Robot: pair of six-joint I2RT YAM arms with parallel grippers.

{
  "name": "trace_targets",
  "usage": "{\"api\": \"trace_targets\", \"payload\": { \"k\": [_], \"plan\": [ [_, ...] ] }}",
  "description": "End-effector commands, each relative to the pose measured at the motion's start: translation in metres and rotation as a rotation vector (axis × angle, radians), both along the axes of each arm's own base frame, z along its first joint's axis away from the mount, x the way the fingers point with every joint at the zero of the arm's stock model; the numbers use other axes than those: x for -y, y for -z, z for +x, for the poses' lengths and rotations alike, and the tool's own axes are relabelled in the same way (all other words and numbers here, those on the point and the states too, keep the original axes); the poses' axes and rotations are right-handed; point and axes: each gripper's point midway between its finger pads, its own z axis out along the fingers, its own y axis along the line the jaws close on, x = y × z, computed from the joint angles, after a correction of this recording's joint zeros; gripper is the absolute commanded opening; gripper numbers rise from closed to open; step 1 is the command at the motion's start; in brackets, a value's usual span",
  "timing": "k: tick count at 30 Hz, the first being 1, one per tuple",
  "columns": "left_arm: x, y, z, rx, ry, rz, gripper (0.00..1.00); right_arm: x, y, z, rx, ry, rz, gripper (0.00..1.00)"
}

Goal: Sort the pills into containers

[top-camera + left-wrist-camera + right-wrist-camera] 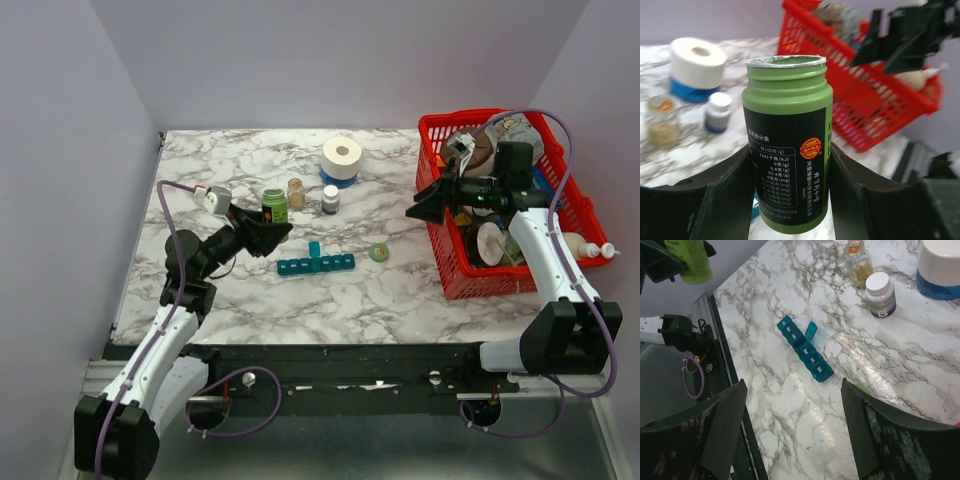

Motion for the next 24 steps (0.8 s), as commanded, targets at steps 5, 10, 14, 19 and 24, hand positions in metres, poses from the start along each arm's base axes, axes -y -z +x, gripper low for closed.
{"api": "trace_targets", "payload": {
  "k": [5,10,14,19,24],
  "plan": [
    [0.019,-0.066,-0.038,0.244,0.247,0.013,0.00,0.001,-0.004,0.000,0.013,-0.013,0.011,0.85],
    [-0.001,0.026,-0.020,0.100,0.197,0.411,0.00,0.001,-0.004,0.001,0.010,-0.013,0.011,0.85],
    [-0.008,0.064,-0.016,0.052,0.183,0.563,0.00,0.001,-0.003,0.001,0.008,-0.013,0.011,0.85],
    [-0.003,0.109,-0.014,-0.046,0.237,0.715,0.00,0.001,-0.002,0.002,0.004,-0.015,0.012,0.85],
    [0.007,0.153,-0.017,-0.129,0.319,0.889,0.00,0.001,-0.003,0.001,0.008,-0.015,0.011,0.85]
  ]
}}
